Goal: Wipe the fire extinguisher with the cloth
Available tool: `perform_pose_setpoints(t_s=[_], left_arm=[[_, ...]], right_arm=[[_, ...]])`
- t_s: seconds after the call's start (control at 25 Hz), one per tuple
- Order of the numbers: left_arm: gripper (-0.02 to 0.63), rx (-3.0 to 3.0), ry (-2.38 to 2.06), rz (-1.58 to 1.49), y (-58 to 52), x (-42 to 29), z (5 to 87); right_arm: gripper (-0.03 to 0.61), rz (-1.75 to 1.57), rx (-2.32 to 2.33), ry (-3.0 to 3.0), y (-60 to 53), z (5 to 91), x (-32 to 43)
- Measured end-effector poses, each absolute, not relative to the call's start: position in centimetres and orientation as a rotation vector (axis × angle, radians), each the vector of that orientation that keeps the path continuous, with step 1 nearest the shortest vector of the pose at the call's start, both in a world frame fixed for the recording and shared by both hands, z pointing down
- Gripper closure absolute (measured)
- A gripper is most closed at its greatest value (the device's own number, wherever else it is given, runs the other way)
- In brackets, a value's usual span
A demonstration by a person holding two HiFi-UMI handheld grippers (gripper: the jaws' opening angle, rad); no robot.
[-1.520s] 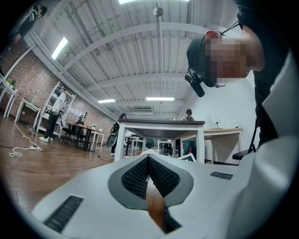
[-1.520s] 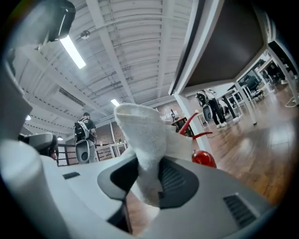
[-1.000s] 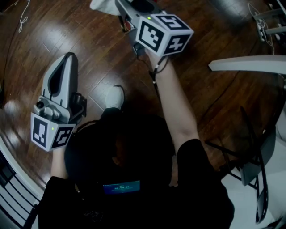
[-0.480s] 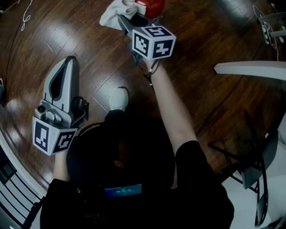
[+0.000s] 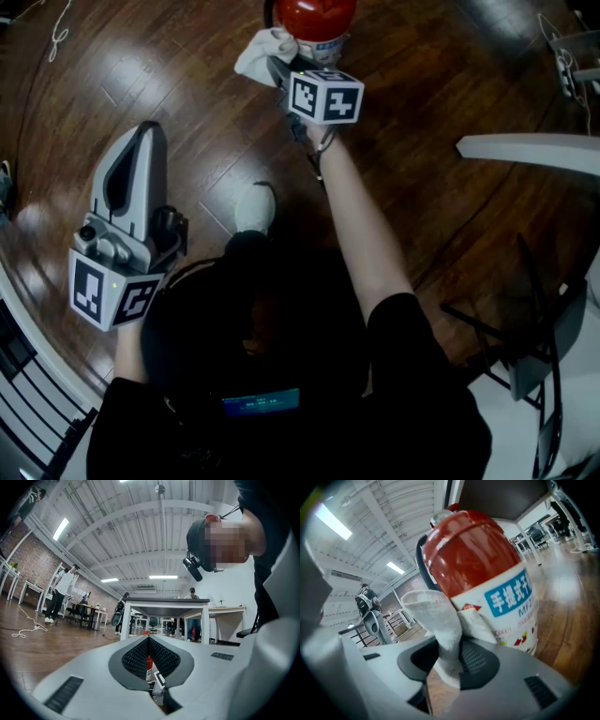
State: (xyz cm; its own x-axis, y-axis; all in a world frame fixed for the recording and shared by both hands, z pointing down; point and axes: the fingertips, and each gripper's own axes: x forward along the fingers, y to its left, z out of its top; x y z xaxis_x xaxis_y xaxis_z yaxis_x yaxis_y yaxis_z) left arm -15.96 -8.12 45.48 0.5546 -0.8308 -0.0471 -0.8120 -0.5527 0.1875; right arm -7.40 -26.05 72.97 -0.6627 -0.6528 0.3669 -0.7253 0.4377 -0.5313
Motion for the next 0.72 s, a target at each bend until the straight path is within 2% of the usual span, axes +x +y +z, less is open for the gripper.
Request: perform_pose_setpoints(t_s=[0.36,0.72], left_arm=[[0.611,2.649,-1.396,-0.194,-8.2,-15.7,45.3],[0.611,2.656,-1.388,-0.184,-8.2,-15.5,45.5]], right_arm=[[0.44,1.119,1.238,-2.382,-24.7,81.4,-5.5],[0.44,1.12,1.219,-2.384,-24.3,81.8,-5.3]])
